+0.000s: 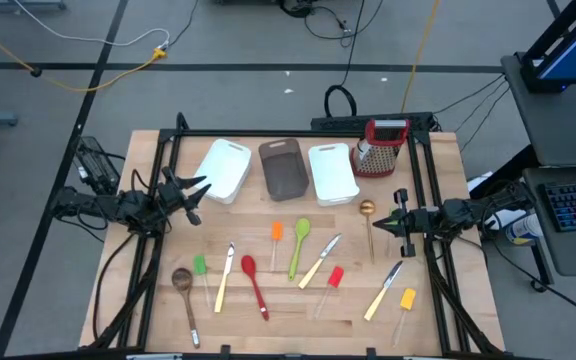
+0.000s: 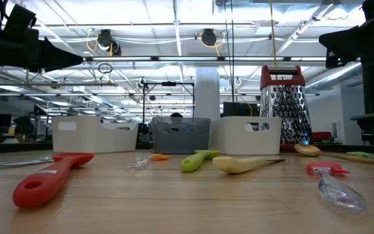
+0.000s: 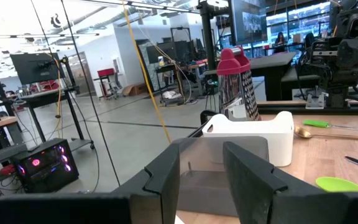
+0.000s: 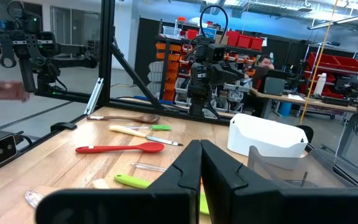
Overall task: Pick & Place Kitchen Items
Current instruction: Put the bottom left yellow knife into the left white bin
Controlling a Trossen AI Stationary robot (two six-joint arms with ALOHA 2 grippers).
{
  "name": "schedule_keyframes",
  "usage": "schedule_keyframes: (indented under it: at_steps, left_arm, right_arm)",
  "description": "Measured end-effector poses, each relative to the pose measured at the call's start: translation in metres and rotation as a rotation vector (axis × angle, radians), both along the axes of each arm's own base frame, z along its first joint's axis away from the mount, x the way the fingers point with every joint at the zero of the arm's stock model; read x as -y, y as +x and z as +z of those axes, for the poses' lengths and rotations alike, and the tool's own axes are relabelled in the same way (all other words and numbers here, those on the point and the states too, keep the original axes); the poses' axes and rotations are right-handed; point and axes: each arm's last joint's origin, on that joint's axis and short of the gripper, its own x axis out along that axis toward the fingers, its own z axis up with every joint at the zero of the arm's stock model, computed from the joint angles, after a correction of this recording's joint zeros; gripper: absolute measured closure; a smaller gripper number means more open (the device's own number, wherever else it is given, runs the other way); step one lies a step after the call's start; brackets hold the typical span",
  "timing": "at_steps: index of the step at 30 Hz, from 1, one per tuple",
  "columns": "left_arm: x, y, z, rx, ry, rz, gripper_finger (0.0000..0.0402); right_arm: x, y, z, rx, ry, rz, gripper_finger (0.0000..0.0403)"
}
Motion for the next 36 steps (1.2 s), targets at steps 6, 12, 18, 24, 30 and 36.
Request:
schedule_keyframes:
  at_steps: [6, 12, 18, 24, 30, 36]
  left_arm:
    - [0.0, 0.0, 0.0001, -0.004, 0.008, 0.001, 0.0275]
    - [0.0, 0.0, 0.0001, -0.003, 0.005, 0.001, 0.0275]
    - [0.0, 0.0, 0.0, -0.002, 0.004, 0.001, 0.0275]
    - [0.0, 0.0, 0.0001, -0.016, 0.028, 0.005, 0.0275]
    - [0.0, 0.0, 0.0002, -0.015, 0.026, 0.003, 0.0275]
    - [0.0001, 0.0, 0.0001, 0.036, -0.058, -0.011, 0.0275]
  right_arm:
    - [0.0, 0.0, 0.0, 0.0, 0.0, 0.0, 0.0399]
    - [0.0, 0.0, 0.0, 0.0, 0.0, 0.0, 0.0399]
    - [0.0, 0.0, 0.0001, 0.001, 0.0, 0.0, 0.0399]
    - [0.0, 0.0, 0.0, 0.0, 0.0, 0.0, 0.0399]
    - [0.0, 0.0, 0.0, 0.0, 0.0, 0.0, 0.0399]
    - [0.0, 0.0, 0.0, 0.001, 0.0, 0.0, 0.0399]
